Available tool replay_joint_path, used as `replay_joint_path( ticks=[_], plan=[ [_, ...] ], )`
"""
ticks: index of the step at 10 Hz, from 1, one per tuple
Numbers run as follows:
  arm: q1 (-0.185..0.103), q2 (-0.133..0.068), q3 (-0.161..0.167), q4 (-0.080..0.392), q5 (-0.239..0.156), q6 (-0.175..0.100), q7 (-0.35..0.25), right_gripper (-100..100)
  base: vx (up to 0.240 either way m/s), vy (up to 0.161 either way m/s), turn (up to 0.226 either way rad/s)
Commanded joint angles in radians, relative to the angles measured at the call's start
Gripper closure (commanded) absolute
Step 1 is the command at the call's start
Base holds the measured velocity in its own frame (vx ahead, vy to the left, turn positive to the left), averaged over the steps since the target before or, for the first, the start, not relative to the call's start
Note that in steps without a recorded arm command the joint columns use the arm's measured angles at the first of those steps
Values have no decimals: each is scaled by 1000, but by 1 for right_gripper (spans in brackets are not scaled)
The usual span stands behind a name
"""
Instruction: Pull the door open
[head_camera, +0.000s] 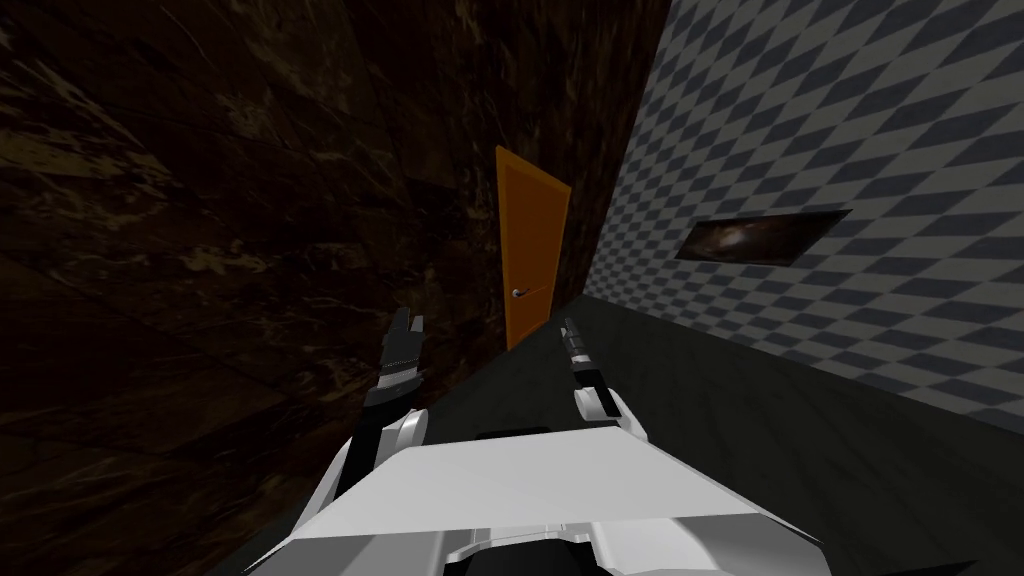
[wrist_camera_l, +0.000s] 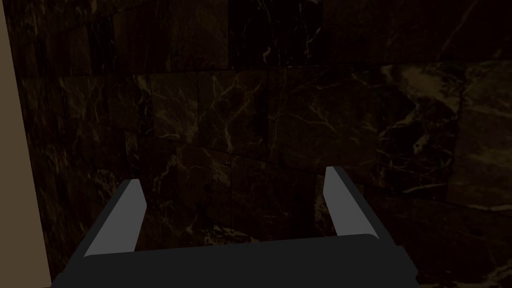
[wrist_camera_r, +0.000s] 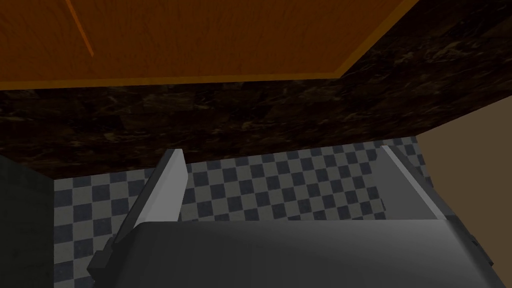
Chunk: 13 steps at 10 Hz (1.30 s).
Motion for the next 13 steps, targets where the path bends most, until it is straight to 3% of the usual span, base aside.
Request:
replay_joint_path(
  ticks=[1,13],
  plan=[
    [-15,-8,-1,34,-5,-6,-4,-100,73,-71,136],
    [-140,-46,0,301,-37,-57,-22,-100,70,-72,159]
  ],
)
